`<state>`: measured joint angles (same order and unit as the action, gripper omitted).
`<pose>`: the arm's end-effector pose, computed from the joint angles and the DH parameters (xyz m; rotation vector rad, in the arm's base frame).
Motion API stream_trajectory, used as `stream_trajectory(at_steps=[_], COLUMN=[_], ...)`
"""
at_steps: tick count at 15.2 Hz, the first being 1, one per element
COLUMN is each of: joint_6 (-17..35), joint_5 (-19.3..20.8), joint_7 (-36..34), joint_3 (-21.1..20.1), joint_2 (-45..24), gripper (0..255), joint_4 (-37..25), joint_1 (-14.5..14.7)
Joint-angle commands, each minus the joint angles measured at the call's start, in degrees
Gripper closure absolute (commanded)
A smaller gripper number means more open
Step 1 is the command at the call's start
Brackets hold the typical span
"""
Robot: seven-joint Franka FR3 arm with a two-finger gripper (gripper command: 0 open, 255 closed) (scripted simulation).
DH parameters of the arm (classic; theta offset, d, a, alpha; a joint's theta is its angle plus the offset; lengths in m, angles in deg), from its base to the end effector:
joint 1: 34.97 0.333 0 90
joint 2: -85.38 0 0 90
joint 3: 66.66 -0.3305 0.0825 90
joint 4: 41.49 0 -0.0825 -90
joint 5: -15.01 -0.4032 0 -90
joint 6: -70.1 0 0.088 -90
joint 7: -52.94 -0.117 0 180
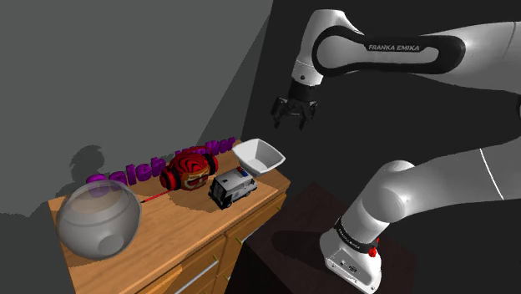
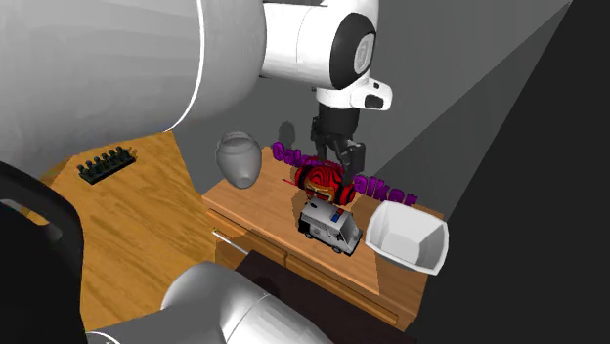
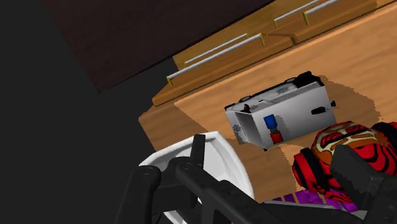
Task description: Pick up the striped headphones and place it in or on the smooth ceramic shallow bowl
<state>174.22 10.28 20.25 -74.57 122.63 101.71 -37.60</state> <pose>0.3589 0.0441 0.4922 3.0177 -0.8180 -0.0510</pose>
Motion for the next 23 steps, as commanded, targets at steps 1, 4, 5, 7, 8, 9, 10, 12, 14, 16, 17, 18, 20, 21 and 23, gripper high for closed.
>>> stream_trajectory(at_steps=[1, 4, 5, 7, 8, 9, 10, 12, 14, 16, 17, 18, 20, 21, 23], joint_6=[3.2, 7.9, 9.4, 12.4, 13.8, 15.2, 16.6, 19.1, 21.4, 23.4, 24.2, 25.0, 26.3, 26.8, 27.6], joint_5=[-1.9, -3.5, -3.8, -4.2, -4.2, -4.0, -3.7, -2.7, -1.2, 0.7, 1.8, 2.9, 5.0, 6.0, 7.8], joint_7=[-6.0, -13.8, -16.4, -21.6, -24.2, -26.9, -29.6, -35.0, -40.6, -46.2, -49.0, -51.7, -57.0, -59.6, -64.4], joint_3=[-2.9, -6.3, -7.4, -9.5, -10.4, -11.3, -12.2, -13.7, -14.9, -15.5, -15.6, -15.6, -15.2, -14.8, -13.8], joint_2=[-3.5, -9.0, -11.0, -15.1, -17.3, -19.6, -21.9, -26.6, -31.4, -36.3, -38.8, -41.2, -46.0, -48.4, -53.1], gripper=[0, 0, 0, 0, 0, 0, 0, 0, 0, 0, 0, 0, 0, 0, 0], joint_4=[-0.5, -1.7, -2.3, -3.7, -4.6, -5.5, -6.6, -8.9, -11.5, -14.5, -16.1, -17.7, -21.2, -23.0, -26.9], joint_1=[-0.1, -0.8, -1.1, -1.7, -2.1, -2.4, -2.8, -3.4, -4.0, -4.1, -4.1, -4.0, -3.4, -3.0, -2.1])
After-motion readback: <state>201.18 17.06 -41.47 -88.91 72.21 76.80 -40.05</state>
